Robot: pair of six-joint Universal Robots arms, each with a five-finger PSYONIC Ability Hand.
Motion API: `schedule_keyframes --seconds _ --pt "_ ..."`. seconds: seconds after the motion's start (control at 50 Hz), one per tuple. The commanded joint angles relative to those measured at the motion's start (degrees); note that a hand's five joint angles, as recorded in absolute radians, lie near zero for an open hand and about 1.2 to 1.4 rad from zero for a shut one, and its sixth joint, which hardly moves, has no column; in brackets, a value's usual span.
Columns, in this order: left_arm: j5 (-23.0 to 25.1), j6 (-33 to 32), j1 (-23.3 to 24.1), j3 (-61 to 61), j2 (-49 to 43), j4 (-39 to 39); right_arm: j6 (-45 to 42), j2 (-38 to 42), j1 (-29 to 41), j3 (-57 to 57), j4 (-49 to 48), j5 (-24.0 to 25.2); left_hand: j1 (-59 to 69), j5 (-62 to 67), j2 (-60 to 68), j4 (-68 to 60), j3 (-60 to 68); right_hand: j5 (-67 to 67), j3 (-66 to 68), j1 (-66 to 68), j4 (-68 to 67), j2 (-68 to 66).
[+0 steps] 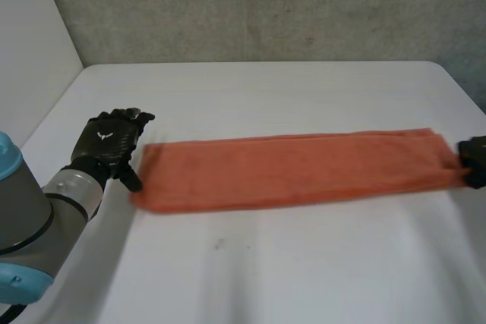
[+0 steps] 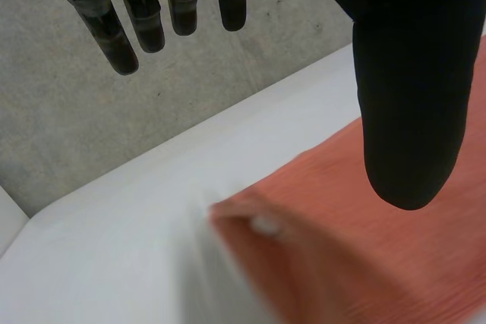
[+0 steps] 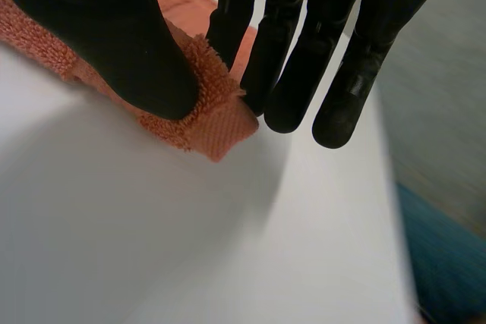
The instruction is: Fold the laundry
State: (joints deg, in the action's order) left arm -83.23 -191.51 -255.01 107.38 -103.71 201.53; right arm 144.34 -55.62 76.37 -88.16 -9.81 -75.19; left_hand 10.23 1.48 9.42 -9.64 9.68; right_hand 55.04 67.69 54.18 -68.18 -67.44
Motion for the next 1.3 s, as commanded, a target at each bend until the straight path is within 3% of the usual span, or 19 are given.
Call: schedule_keyframes --seconds 0.02,0.12,0.22,0.36,0.38,0.42,0.44,0.48,0.64,0.76,0.8,0.82,0.94,0.98,1.1,1.14,1.3 --pt "0.0 0.0 0.04 0.02 0.0 -0.08 -1.35 -2.82 -5.0 3.43 0.15 -11.91 -0.23 -1.48 0.58 -0.36 0.32 14.96 12.31 25.82 -11.82 -12.56" --pt "0.0 0.0 0.04 0.02 0.0 -0.08 -2.4 -5.11 -4.12 3.61 0.06 -11.74 -0.23 -1.48 0.58 -0.36 0.32 14.96 12.31 25.82 -11.82 -12.56" --pt "-0.09 0.0 0.04 0.02 0.0 -0.08 -0.12 -8.45 6.34 3.78 -0.29 -11.3 -0.23 -1.48 0.58 -0.36 0.32 14.96 12.31 25.82 -11.82 -12.56" --pt "-0.18 0.0 0.13 0.02 0.17 -0.08 2.96 -9.68 28.61 5.1 -7.13 -7.27 -0.23 -1.48 0.58 -0.36 0.32 14.96 12.31 25.82 -11.82 -12.56" --pt "-0.18 0.0 0.13 0.02 0.17 -0.08 2.96 -9.68 28.66 5.1 -7.15 -7.26 -0.23 -1.48 0.58 -0.36 0.32 14.96 12.31 25.82 -11.82 -12.56" --pt "-0.18 0.0 0.13 0.02 0.17 -0.08 2.7 -6.53 38.37 6.06 -10.56 -4.2 -0.23 -1.48 0.58 -0.36 0.32 14.96 12.31 25.82 -11.82 -12.56" --pt "-0.18 0.09 0.13 0.02 0.26 -0.08 2.7 -6.52 38.42 6.07 -10.58 -4.18 -0.23 -1.48 0.58 -0.36 0.32 14.96 12.31 25.82 -11.82 -12.56" --pt "-0.26 0.09 0.13 0.11 0.26 -0.08 2.26 -3.1 46.38 7.12 -12.76 -1.47 -0.23 -1.48 0.58 -0.36 0.32 14.96 12.31 25.82 -11.82 -12.56" --pt "-0.35 0.09 0.39 0.11 0.26 -0.08 1.47 7.17 58.7 10.8 -11.9 1.71 -0.23 -1.48 0.58 -0.36 0.32 14.96 12.31 25.82 -11.82 -12.56" --pt "-0.26 0.0 1.18 0.2 0.26 -0.17 -0.55 9.66 59.69 11.34 -9.7 1.18 -0.23 -1.48 0.58 -0.36 0.32 9.3 6.65 20.16 -6.16 -6.9" --pt "-0.26 0.09 1.62 0.11 0.44 -0.17 -0.64 8.17 59.42 11.34 -8.74 0.75 -0.23 -1.48 0.58 -0.36 0.32 -37.89 -40.54 -27.03 41.03 40.29" --pt "-0.26 0.09 2.4 0.03 0.52 -0.17 -0.03 6.34 59.42 11.17 -8.64 0.22 -0.23 -1.48 0.58 -0.36 0.32 -55.04 -57.69 -44.18 58.18 57.44" --pt "-0.18 0.09 7.41 -3.04 0.53 0.09 4.28 0.52 56.17 10.37 -8.47 -3.12 -0.23 -1.48 0.58 -0.36 0.32 -55.04 -57.69 -44.18 58.18 57.44" --pt "-0.26 0.17 8.64 -4.1 0.53 0.18 9.35 -2.89 53.2 8.36 -7.59 -4.53 -0.23 -1.48 0.58 -0.36 0.32 -55.04 -57.69 -44.18 58.18 57.44" --pt "-0.18 1.05 15.05 -8.4 -3.06 0.71 16.14 -7.04 48.61 3.87 -4.07 -4.71 -0.23 -1.48 0.58 -0.36 0.32 -55.04 -57.69 -44.18 58.18 57.44" --pt "-0.18 1.76 17.18 -9.82 -4.84 0.71 18.6 -7.74 43.89 0.02 -1.36 -4.36 -0.23 -1.48 0.58 -0.36 0.32 -55.04 -57.69 -44.18 58.18 57.44" --pt "-1.32 2.72 20.78 -15.53 -13.8 0.36 18.43 -8.01 34.92 -9.74 -1.87 -3.65 -0.02 -1.26 0.8 -0.58 0.54 -55.04 -57.69 -44.18 58.18 57.44"
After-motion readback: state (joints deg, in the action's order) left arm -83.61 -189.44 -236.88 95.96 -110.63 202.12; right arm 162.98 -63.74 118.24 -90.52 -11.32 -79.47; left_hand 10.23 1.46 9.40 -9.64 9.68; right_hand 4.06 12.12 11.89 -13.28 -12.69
